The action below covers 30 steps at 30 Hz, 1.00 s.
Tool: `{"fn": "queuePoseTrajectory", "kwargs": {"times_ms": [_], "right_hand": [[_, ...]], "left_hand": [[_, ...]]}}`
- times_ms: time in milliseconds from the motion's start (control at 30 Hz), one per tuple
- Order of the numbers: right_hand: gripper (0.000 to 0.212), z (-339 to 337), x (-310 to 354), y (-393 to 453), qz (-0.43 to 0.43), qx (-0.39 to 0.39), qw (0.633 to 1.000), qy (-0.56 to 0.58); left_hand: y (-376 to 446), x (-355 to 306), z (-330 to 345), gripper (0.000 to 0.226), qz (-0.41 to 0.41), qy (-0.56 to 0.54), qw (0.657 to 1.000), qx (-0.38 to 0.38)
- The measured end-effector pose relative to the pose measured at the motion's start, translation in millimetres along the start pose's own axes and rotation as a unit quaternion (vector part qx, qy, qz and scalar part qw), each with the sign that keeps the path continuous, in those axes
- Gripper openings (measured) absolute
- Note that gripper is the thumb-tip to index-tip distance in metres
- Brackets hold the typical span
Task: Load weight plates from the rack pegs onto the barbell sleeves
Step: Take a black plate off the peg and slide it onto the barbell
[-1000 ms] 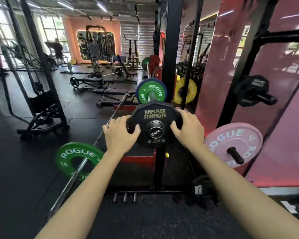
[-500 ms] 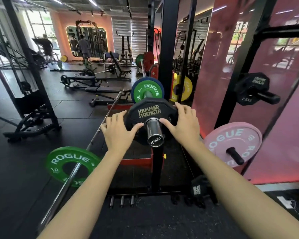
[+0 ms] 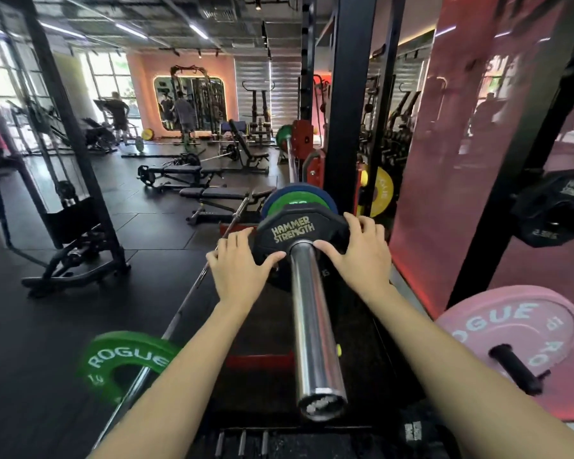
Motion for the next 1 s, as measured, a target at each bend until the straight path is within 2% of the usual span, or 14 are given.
{"fn": "queuePoseTrajectory", "kwargs": {"times_ms": [167,267,467,633,767,1000], "right_hand": [[0.092,36,-19,42,0.003,0.010,1.000,-0.012],[0.092,55,-30,61,0.003,0.031,0.999,-0.012],[0.090,73,-44,68,-0.013,0.022,1.000,-0.007],[0.084,60,-35,63,0.019,0.020,0.999,0.029],[0.073,40,-27,46,0.024,0.003,0.998,0.054],[0.066,-18,-5,-15,-0.007,0.029,0.998,0.046]], "left_hand": [[44,-11,41,0.076,-0.006,-0.004,1.000,-0.007],[62,-14,61,0.074,-0.027,-0.047,0.999,-0.001],[68,-7,80,0.066,-0.029,-0.098,0.995,-0.015],[61,-14,64,0.079,-0.080,-0.079,0.994,-0.003],[43,-13,44,0.073,-0.089,-0.083,0.993,0.004],[-18,2,-17,0.064,-0.075,-0.073,0.994,0.007]]}}
Point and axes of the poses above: each hand's wrist, its own y-axis towards the middle knuckle, its own z-axis out of the palm, x = y × z, the point moved 1 cm from there along y, towards the middle knuckle, and after that the axes turned 14 degrees about -z, right-handed, at the moved point
